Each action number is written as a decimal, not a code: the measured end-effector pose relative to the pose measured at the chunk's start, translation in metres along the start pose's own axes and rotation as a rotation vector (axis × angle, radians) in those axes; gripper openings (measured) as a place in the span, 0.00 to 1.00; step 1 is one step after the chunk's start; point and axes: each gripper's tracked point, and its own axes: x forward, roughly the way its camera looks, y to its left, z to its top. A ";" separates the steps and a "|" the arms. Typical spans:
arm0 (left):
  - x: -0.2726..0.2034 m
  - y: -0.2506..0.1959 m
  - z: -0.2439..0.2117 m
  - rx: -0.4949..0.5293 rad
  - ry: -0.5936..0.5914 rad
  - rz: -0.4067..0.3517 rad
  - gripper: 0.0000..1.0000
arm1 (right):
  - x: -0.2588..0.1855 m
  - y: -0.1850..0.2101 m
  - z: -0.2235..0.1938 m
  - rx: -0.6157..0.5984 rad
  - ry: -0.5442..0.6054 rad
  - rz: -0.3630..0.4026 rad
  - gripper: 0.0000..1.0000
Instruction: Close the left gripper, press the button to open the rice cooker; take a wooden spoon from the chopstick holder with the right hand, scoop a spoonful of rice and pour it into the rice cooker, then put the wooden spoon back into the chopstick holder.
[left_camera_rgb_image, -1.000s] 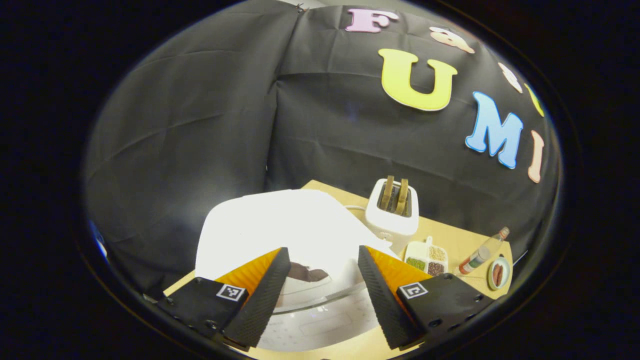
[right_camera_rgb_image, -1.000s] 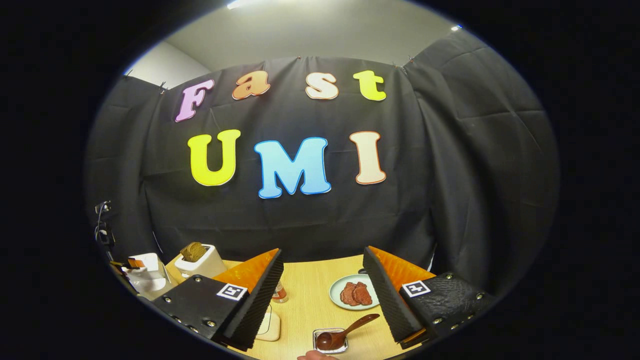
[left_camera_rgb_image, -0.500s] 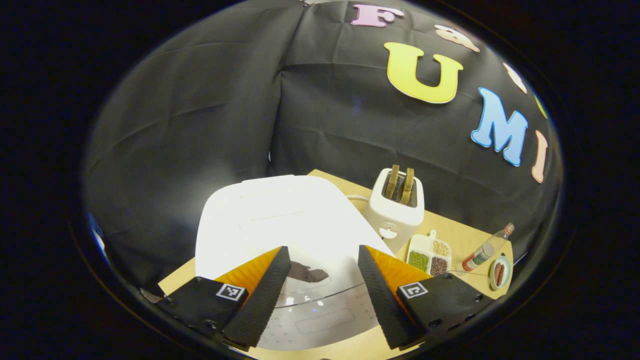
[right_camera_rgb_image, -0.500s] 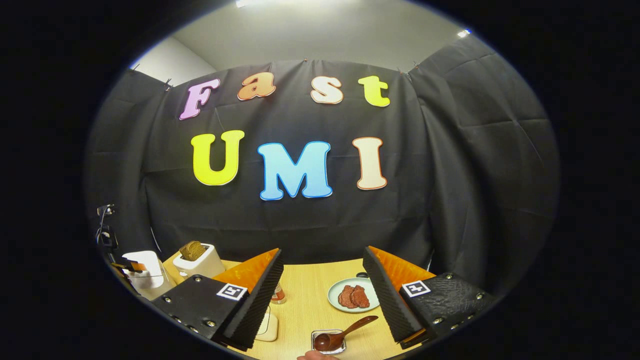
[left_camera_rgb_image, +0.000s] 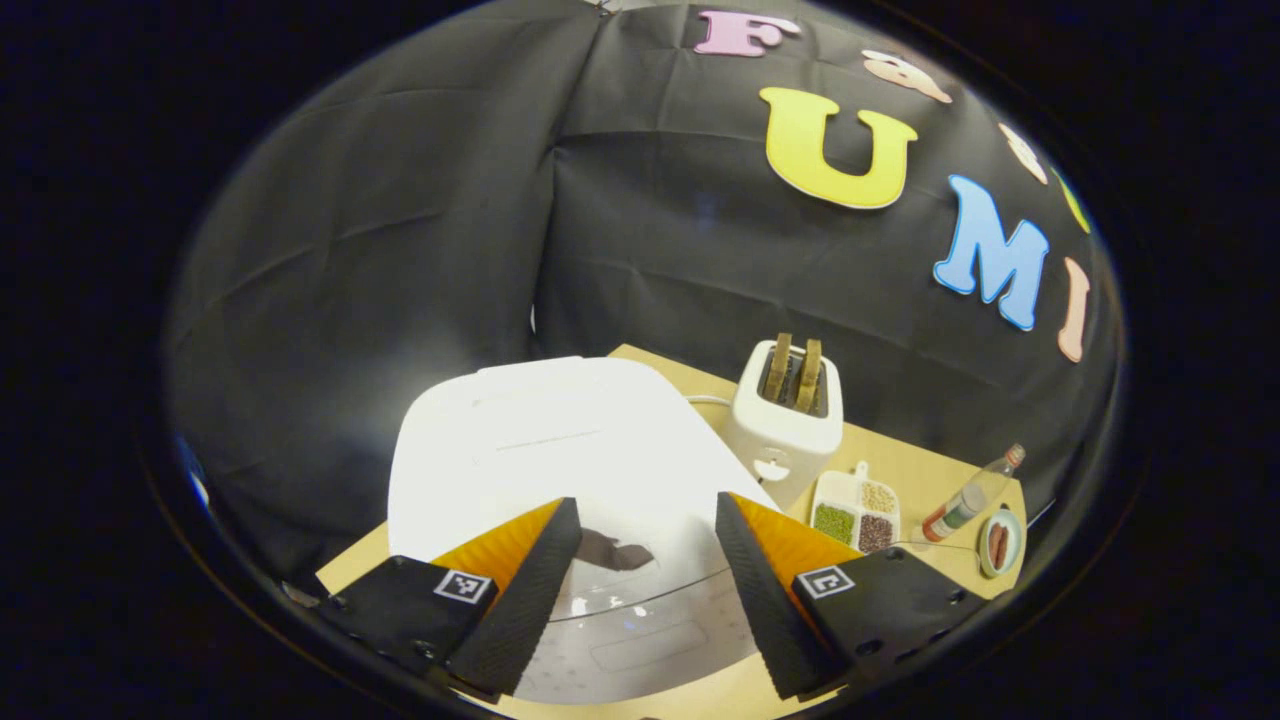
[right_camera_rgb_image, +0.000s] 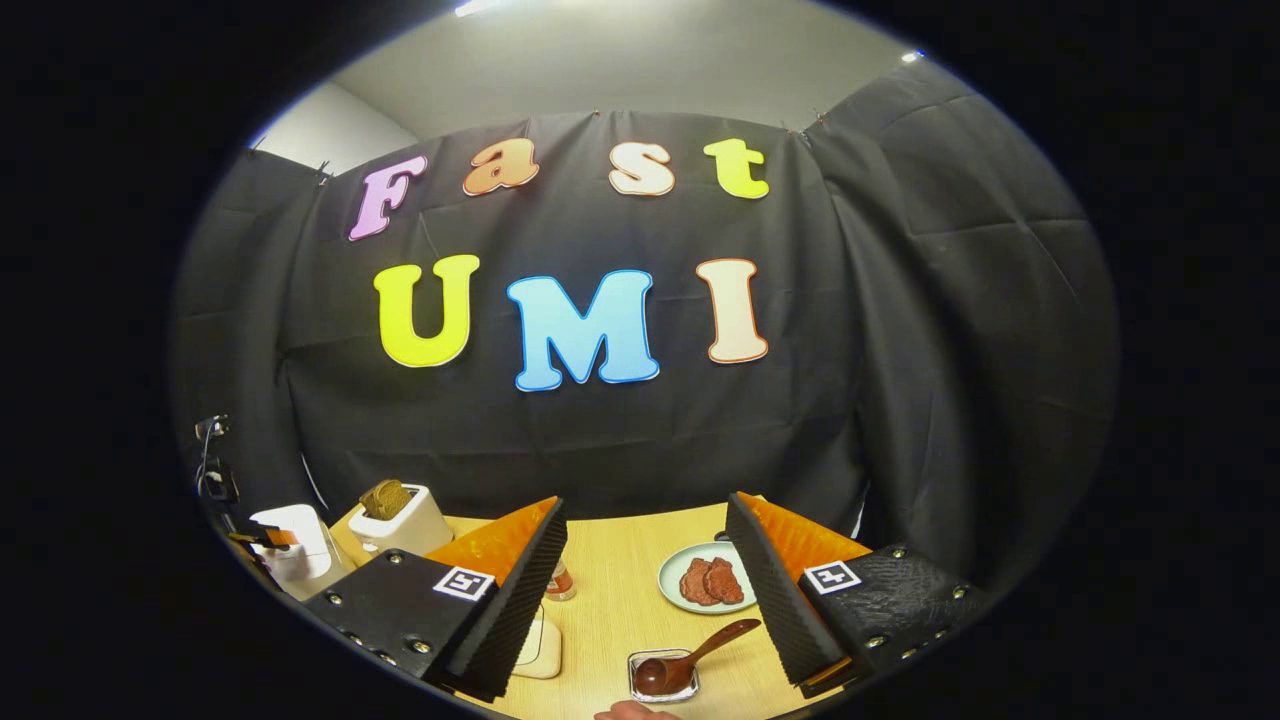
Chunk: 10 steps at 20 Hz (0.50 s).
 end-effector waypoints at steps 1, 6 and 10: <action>-0.007 -0.003 0.010 0.011 -0.028 -0.012 0.96 | -0.001 0.004 0.004 0.004 -0.008 0.015 0.97; -0.080 -0.068 0.075 0.108 -0.244 -0.131 0.94 | -0.004 0.007 0.020 -0.005 -0.053 0.026 0.97; -0.162 -0.128 0.115 0.123 -0.420 -0.229 0.94 | -0.007 0.008 0.034 0.007 -0.070 0.033 0.96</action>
